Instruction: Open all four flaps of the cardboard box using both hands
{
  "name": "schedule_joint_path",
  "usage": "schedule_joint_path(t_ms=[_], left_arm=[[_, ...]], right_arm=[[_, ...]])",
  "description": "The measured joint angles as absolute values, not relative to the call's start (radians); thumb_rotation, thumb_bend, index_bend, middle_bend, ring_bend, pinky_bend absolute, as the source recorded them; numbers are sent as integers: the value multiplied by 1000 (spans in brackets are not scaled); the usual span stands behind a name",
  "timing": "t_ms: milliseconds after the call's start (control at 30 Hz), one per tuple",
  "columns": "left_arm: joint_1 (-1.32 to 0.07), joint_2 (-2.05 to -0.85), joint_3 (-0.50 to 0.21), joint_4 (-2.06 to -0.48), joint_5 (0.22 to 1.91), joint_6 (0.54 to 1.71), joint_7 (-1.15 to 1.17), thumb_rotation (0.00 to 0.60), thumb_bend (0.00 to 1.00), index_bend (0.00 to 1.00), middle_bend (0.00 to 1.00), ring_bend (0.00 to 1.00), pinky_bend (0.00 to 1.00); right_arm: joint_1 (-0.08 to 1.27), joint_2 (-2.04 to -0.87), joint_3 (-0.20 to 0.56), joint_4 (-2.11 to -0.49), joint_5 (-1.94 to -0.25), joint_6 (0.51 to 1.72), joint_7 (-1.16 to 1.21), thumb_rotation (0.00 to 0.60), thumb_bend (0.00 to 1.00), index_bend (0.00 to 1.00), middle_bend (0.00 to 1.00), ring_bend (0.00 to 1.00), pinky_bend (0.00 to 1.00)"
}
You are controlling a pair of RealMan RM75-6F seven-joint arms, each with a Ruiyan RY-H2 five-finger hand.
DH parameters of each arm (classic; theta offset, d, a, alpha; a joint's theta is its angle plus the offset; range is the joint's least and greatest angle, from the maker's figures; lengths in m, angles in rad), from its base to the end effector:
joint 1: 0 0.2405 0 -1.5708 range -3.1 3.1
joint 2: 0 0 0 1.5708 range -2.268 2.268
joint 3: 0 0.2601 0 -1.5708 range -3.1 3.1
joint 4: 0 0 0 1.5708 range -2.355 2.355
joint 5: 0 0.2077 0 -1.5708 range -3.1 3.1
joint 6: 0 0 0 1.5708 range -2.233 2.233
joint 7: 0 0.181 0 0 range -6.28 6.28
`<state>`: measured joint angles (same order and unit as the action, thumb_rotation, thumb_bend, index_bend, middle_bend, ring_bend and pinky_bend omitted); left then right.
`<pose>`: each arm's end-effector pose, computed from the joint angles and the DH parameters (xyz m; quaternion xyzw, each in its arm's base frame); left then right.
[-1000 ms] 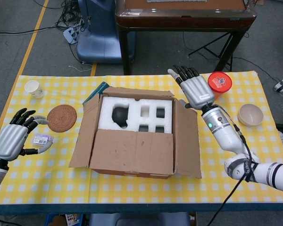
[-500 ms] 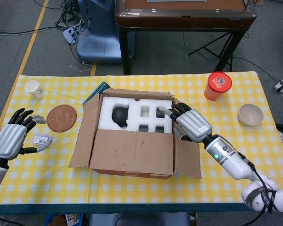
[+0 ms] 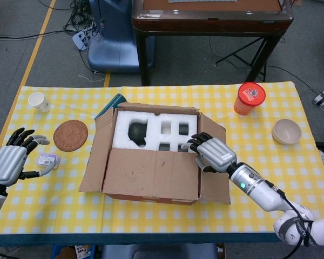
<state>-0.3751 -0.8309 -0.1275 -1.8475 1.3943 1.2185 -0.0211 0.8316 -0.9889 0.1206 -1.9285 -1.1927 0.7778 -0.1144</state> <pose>-0.2279 0.3046 0.2048 -0.6648 -0.3620 -0.3950 0.5205 -0.1054 -0.3488 0.0795 0.8020 -0.3745 0.3370 0.3209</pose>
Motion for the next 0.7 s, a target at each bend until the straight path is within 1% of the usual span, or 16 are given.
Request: schedule_joint_path(t_ms=[200,400,700], left_arm=[[-373,-830,-127,-1848,1395,1219,-22,241,232,372,252,114,0],[-371,-830,-127,-1848,1394,1220,-20,241,232,372,252,114,0],[-370,-832,-127,-1844,1398,1220,-22,242,232,371,252,114,0]], right_arm=[[851,-998,124,-1912,-1166,747,-132,600,667,218,213,100,90],[890,-990,124,-1909,-1111,705,-192,600,729,252,213,100,90],[936,-998,106,-1901,-1045,691,-304,600,770,260,213,100,90]])
